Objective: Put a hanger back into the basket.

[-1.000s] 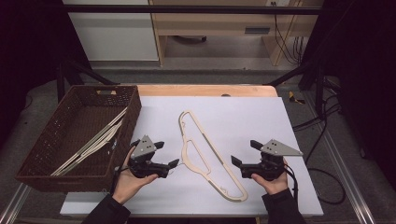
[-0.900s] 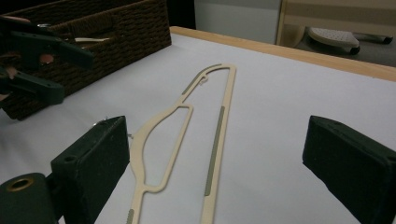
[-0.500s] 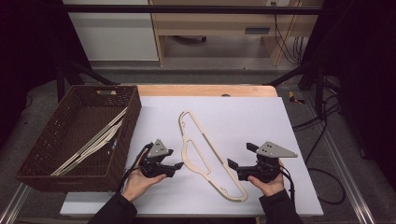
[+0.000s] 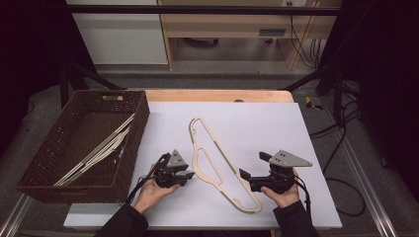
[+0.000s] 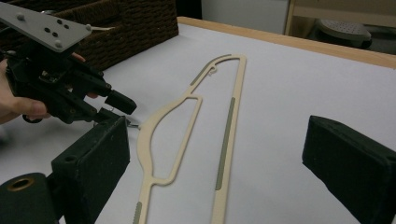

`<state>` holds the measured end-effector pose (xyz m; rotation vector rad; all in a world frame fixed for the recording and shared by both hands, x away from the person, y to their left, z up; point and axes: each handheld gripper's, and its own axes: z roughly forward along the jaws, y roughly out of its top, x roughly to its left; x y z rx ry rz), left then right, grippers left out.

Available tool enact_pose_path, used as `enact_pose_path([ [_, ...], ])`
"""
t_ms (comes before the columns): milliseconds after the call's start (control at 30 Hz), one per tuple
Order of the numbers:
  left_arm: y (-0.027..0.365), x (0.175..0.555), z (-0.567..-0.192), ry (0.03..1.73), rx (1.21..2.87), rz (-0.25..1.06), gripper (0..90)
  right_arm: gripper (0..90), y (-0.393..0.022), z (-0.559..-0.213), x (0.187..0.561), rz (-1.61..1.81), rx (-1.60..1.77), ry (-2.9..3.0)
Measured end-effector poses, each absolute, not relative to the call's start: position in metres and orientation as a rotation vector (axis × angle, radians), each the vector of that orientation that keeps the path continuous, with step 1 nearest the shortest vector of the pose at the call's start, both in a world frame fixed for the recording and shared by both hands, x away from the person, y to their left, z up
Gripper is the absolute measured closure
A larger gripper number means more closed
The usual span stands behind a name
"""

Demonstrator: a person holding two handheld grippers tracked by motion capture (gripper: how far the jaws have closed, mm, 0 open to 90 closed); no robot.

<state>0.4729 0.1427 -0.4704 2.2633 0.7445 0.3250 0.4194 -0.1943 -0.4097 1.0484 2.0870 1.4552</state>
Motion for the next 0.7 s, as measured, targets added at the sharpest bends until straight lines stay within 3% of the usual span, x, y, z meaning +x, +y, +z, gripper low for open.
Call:
enact_pose_path([
  [333, 0.1424, 0.4745, -0.4759, 0.748, 2.275, 0.314, 77.5, 7.9, -0.1919, -0.4116, 0.4204, 1.443, 1.039, 2.105],
  [700, 0.1413, 0.4800, -0.4730, 0.763, 2.311, 0.254, 85.9, 7.8, -0.1863, -0.4133, 0.4220, 1.439, 1.035, 2.122],
])
